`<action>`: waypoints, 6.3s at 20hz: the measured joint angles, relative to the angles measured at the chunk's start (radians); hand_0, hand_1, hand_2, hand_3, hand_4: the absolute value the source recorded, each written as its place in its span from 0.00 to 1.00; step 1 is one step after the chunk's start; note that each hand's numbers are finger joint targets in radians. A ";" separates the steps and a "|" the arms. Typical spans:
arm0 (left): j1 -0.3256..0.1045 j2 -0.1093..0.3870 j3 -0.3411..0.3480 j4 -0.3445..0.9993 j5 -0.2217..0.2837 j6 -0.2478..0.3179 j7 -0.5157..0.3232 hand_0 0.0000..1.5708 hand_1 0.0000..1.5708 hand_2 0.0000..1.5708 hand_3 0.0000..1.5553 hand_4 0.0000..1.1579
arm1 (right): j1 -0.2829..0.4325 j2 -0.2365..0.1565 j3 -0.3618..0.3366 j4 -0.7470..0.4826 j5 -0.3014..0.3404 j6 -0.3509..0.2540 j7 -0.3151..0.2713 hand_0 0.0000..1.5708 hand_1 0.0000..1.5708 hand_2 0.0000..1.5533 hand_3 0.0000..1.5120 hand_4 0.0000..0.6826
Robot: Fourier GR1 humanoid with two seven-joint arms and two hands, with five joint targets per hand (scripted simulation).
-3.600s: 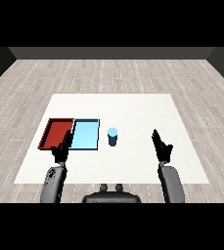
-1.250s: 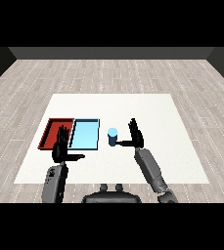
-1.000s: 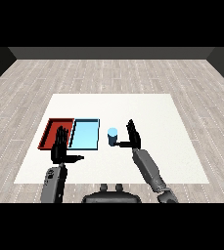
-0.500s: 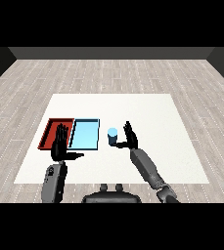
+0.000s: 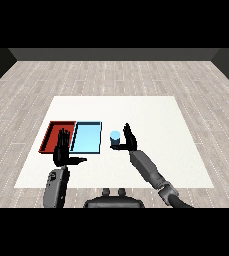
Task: Pick the blue can and put it in the blue box
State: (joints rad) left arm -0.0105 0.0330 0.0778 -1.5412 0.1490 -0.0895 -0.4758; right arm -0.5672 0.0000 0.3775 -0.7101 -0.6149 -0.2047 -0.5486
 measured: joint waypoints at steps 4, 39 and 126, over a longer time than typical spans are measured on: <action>0.006 0.001 -0.004 -0.028 0.004 0.002 0.020 0.00 0.00 0.00 0.00 0.00 | -0.025 0.000 0.013 0.047 -0.027 0.015 -0.025 0.00 0.00 0.00 0.00 0.00; 0.016 0.000 -0.007 -0.063 0.013 0.009 0.040 0.00 0.00 0.00 0.00 0.00 | -0.209 0.000 0.311 0.226 -0.324 -0.148 -0.044 0.99 0.99 0.96 0.95 0.99; -0.464 -0.013 -0.592 0.542 0.066 0.491 0.093 0.20 0.20 0.33 0.11 0.00 | 0.003 -0.006 0.161 -0.520 0.370 -0.107 0.262 0.93 0.93 0.95 0.93 0.87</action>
State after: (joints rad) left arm -0.4744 0.0199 -0.5140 -0.9991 0.2150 0.4015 -0.3829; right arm -0.5638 -0.0062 0.5387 -1.2303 -0.2447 -0.3121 -0.2869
